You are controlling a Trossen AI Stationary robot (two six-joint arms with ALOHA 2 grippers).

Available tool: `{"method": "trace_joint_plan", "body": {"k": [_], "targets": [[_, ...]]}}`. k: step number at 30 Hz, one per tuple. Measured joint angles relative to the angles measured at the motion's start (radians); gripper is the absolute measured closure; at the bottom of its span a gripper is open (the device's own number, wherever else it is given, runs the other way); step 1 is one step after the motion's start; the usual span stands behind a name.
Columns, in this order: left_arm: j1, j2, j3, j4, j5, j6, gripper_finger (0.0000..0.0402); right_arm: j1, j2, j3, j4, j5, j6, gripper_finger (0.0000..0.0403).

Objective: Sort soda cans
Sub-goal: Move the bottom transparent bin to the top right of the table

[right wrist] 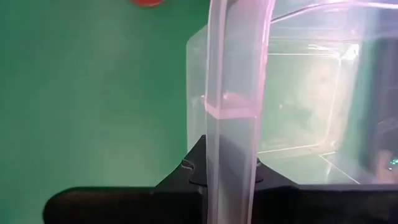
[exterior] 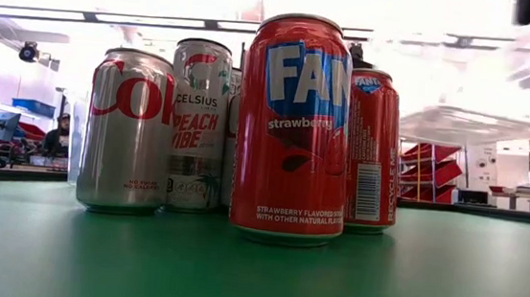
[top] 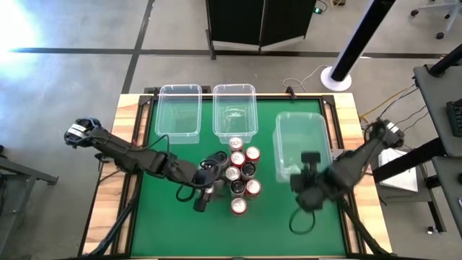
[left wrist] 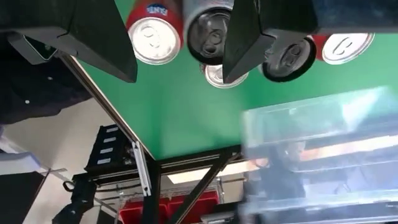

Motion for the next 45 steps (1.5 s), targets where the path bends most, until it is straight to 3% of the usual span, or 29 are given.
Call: {"method": "trace_joint_plan", "body": {"k": [4,11,17,21,26,32,45], "targets": [[-0.046,0.0,0.0,0.0,-0.029,-0.001,0.018,-0.147,-0.086,-0.095,0.035,0.014,-0.159,0.0393],[-0.111,0.0,0.0,0.002,-0.09,-0.022,0.018,-0.401,-0.218,-0.35,0.322,-0.036,-0.416,0.0392],[-0.126,0.0,0.0,0.008,-0.092,-0.043,0.018,-0.612,-0.226,-0.479,0.447,-0.04,-0.618,0.0392],[-0.126,0.0,0.0,0.02,-0.1,-0.035,0.018,-0.72,-0.192,-0.491,0.524,-0.138,-0.704,0.0392],[-0.126,0.0,0.0,0.038,-0.163,-0.007,0.018,-0.804,-0.116,-0.453,0.549,-0.155,-0.799,0.0392],[-0.126,0.0,0.0,0.04,-0.169,-0.007,0.018,-0.873,-0.006,-0.397,0.547,-0.165,-0.81,0.0392],[-0.134,0.0,-0.002,-0.001,-0.168,-0.027,0.018,-0.884,0.081,-0.34,0.457,-0.165,-0.818,0.0393]]}}
